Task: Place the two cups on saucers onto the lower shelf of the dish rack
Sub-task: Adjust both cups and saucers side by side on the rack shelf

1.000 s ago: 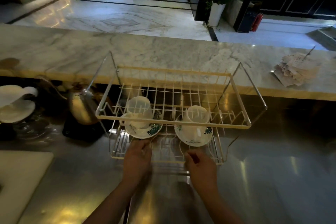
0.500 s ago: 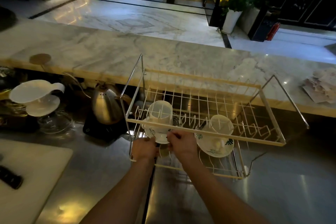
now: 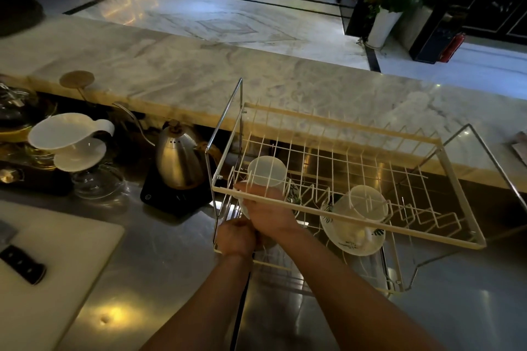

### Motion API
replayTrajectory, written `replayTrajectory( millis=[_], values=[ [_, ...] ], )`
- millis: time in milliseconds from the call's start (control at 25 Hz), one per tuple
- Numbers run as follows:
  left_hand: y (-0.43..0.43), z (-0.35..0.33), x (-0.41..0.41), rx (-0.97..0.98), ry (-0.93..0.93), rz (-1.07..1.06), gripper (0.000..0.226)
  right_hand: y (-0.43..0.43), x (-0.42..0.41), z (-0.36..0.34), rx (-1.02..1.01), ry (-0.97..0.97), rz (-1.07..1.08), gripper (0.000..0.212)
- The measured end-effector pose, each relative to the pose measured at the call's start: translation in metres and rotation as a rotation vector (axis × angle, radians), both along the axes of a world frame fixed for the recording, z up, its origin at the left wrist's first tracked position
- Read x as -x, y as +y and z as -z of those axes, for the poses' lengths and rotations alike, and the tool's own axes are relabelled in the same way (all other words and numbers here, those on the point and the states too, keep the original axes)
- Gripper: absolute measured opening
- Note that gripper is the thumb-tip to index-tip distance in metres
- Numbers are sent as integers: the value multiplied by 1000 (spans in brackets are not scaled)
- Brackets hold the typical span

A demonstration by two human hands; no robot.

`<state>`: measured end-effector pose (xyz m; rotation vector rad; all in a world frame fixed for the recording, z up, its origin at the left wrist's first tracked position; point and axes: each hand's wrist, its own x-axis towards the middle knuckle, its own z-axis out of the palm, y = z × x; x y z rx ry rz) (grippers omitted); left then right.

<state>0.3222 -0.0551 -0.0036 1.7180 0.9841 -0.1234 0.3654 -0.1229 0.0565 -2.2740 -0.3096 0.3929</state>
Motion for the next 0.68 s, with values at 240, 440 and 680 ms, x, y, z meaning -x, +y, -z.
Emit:
replayTrajectory(
  millis=[240,440,680],
  values=[
    [-1,-4,2,122,-41,-62,28,-5,2,-3,85,-53,-76,36],
    [-1,0,2,288,-94,-167,11,-19,2,-7,-77,71,-58,34],
    [-1,1,0,433,-106,-236,7,-48,5,-3,-276,135,94,23]
  ],
)
